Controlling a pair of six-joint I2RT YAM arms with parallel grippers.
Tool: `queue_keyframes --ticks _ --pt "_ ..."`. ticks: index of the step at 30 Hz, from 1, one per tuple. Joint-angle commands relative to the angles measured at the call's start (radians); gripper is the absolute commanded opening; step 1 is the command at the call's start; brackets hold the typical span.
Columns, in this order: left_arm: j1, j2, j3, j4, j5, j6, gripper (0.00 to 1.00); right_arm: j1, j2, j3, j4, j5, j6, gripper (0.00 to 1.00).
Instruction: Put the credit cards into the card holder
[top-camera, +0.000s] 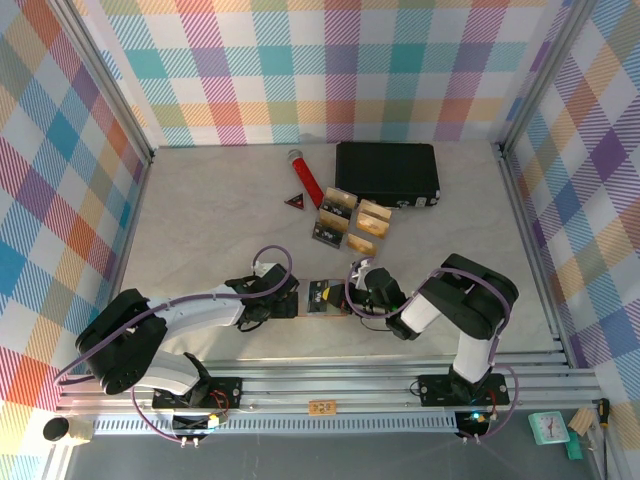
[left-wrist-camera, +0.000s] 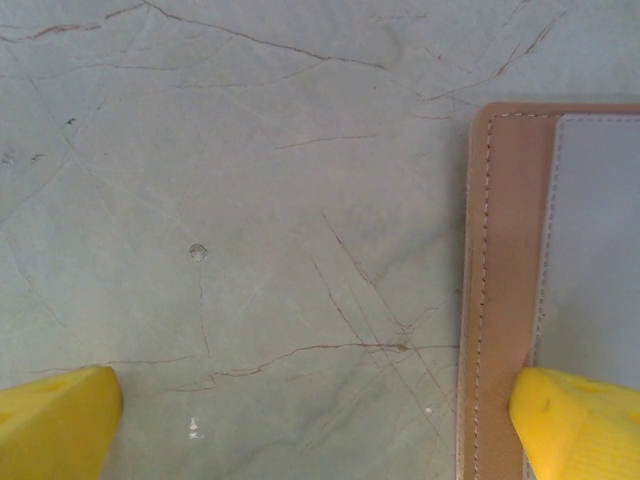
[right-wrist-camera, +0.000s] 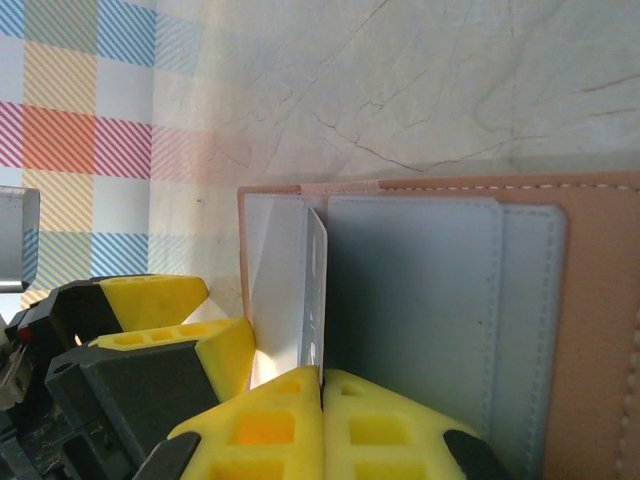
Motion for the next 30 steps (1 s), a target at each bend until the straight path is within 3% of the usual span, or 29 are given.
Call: queue_keyframes --ticks 1,18,20,24,30 --pt "-0.017 0.019 -0.026 -0.005 -0.018 -0.01 1.0 0.012 0.028 -0.001 0.016 -0.009 0.011 0.0" --pt "-0.017 0.014 -0.026 -0.004 -0.017 -0.012 1.0 0.017 0.055 0.028 -0.001 -0.033 0.015 0.0" --pt "-0.018 0.009 -0.025 -0.006 -0.018 -0.016 1.0 0.018 0.043 0.032 -0.028 -0.035 0.008 0.1" --pt "-0.014 -0.013 0.001 -0.036 -0.034 -0.025 1.0 0.017 -0.01 0.05 -0.134 -0.024 -0.016 0.42" --pt "0.048 -0.073 0.036 -0.071 -0.022 -0.025 1.0 0.017 -0.129 0.111 -0.409 0.01 -0.095 0.64"
